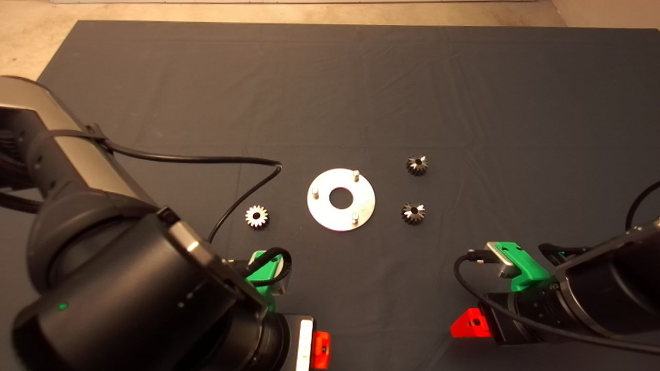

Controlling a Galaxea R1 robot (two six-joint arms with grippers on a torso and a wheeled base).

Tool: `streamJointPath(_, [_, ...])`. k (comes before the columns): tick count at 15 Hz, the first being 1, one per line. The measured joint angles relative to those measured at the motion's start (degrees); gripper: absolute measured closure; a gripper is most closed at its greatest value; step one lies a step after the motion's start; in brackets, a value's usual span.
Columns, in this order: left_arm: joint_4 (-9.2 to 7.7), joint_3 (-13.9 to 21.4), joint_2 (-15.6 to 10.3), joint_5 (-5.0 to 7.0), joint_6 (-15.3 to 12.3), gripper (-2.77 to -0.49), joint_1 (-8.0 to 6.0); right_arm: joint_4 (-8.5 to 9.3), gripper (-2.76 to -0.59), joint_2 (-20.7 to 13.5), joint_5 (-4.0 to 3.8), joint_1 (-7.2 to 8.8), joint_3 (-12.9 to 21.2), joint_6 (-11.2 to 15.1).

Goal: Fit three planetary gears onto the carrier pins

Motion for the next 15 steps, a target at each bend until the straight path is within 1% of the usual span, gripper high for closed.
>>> streamJointPath(8, [0.09, 0.0, 0.0, 0.00, 0.0, -2.77, 0.00, 0.00, -2.73, 0.0, 0.00, -0.01, 0.0, -0.1])
streamJointPath(9, [0.09, 0.0, 0.0, 0.00, 0.0, -2.77, 0.00, 0.00, -2.74, 0.0, 0.00, -0.01, -0.3, -0.8])
streamJointPath(11, [0.09, 0.0, 0.0, 0.00, 0.0, -2.77, 0.00, -0.02, -2.74, 0.0, 0.00, -0.01, -2.0, -4.2])
streamJointPath(14, [0.11, 0.0, 0.0, -0.02, -0.1, -2.77, 0.00, -0.18, -2.74, -0.5, 0.02, 0.02, -6.8, -10.7])
streamJointPath(15, [0.11, 0.0, 0.0, 0.00, -0.1, -2.77, 0.00, -0.22, -2.73, -0.5, 0.02, 0.05, -9.0, -13.3])
